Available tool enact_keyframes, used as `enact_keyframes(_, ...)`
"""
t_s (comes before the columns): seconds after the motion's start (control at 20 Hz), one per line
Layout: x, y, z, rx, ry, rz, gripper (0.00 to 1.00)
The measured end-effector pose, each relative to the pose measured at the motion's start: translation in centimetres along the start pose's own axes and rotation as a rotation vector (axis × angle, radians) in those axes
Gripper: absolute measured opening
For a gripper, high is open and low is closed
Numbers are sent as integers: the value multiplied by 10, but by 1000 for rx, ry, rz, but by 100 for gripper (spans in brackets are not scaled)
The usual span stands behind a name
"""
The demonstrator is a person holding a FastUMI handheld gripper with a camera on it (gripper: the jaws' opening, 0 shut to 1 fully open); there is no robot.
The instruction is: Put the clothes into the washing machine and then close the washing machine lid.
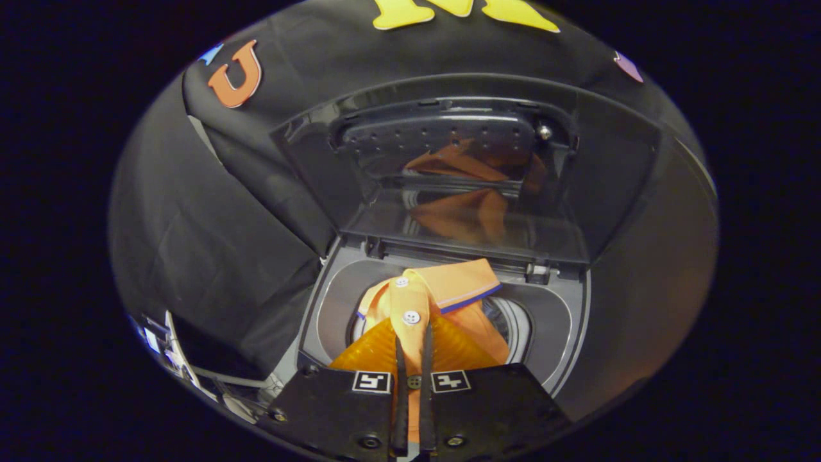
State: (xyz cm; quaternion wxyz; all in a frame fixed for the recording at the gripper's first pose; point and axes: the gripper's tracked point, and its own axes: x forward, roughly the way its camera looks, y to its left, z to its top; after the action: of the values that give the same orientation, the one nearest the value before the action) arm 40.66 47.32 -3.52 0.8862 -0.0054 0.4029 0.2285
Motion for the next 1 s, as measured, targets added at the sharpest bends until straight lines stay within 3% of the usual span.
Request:
enact_keyframes(0.25,3,1,2,-8,14,-24,10)
enact_keyframes(0.55,0,-4,0,-44,7,-44,23)
enact_keyframes(0.8,-6,-9,1,-72,-22,-68,90)
enact_keyframes(1.0,-12,-13,-3,-58,-40,-72,91)
